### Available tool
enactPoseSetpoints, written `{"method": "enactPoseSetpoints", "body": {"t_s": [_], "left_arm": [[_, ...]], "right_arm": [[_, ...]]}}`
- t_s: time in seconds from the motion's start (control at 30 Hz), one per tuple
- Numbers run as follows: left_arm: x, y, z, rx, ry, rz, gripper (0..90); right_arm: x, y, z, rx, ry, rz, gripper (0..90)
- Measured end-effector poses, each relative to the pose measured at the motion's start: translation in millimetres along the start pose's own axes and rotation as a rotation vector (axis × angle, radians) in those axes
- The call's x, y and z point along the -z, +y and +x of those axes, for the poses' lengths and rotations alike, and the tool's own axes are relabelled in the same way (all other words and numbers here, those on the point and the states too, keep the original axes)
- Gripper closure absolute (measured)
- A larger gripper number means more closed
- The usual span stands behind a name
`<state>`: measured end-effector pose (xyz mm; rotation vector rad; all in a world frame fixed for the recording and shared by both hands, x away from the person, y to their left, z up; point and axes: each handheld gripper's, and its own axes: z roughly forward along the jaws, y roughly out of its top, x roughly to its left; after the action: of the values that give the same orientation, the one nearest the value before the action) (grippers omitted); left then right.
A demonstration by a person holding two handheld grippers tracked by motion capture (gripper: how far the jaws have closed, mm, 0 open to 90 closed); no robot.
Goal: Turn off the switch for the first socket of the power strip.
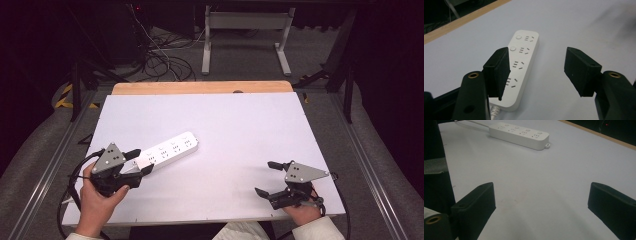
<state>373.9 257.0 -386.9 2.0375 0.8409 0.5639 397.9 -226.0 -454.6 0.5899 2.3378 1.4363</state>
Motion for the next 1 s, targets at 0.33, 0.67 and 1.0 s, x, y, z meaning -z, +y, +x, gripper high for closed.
{"method": "enactPoseSetpoints", "body": {"t_s": [0.33, 0.67, 1.0], "left_arm": [[-9.5, 10.0, 2.8, -0.014, 0.035, 0.038, 39.4], [-19.8, 16.8, 8.2, -0.059, 0.069, 0.096, 48.6], [-31.7, 18.2, 24.7, 0.015, 0.069, 0.100, 55.0]], "right_arm": [[-0.4, -0.3, -0.3, -0.001, 0.005, 0.000, 7.9], [-0.5, -0.4, -0.4, -0.002, 0.011, -0.003, 8.0], [-1.9, -0.7, -0.6, -0.003, 0.019, -0.001, 7.9]]}}
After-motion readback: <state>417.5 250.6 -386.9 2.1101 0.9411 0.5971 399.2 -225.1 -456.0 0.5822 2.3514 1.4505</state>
